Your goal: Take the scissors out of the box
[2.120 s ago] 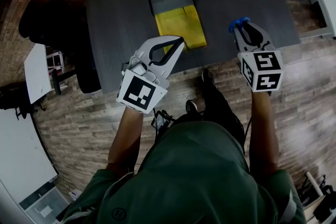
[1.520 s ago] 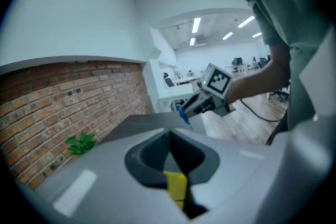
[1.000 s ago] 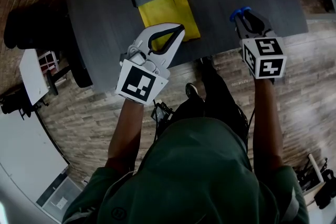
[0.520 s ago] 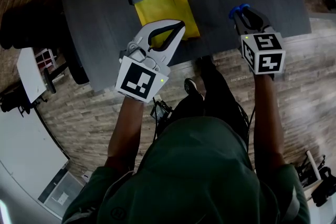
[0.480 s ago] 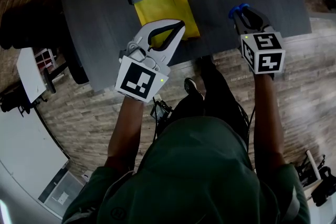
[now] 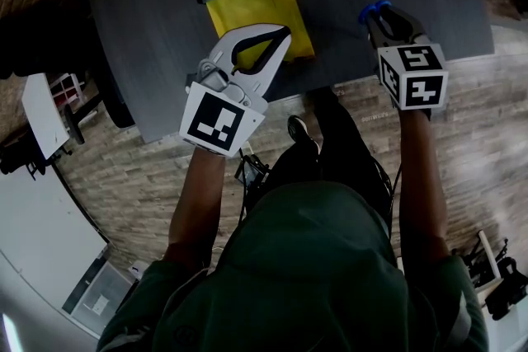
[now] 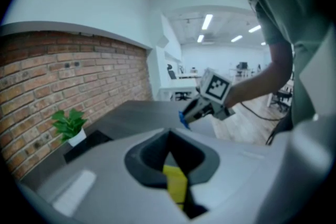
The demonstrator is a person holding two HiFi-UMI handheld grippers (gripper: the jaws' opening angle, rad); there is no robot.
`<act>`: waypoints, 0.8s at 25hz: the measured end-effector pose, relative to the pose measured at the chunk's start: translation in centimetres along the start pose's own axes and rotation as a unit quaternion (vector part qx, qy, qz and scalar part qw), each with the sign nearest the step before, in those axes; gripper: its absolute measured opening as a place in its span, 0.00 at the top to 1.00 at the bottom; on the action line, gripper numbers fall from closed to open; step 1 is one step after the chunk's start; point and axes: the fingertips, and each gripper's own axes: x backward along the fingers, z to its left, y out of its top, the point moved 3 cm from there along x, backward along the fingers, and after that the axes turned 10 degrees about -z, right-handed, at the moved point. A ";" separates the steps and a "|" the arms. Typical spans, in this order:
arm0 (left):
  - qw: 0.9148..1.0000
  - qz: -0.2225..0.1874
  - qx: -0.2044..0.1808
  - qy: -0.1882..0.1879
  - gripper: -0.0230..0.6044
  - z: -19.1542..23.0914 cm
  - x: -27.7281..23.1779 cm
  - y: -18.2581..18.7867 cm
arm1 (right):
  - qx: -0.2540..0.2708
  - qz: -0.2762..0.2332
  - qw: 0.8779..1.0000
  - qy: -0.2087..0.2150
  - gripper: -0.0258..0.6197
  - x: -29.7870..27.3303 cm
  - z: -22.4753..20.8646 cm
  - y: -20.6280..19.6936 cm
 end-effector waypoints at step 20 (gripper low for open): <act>1.000 0.008 0.022 0.000 0.96 1.9 -1.9 -2.2 | -0.008 0.014 1.000 0.018 0.84 -3.8 -0.4 -0.6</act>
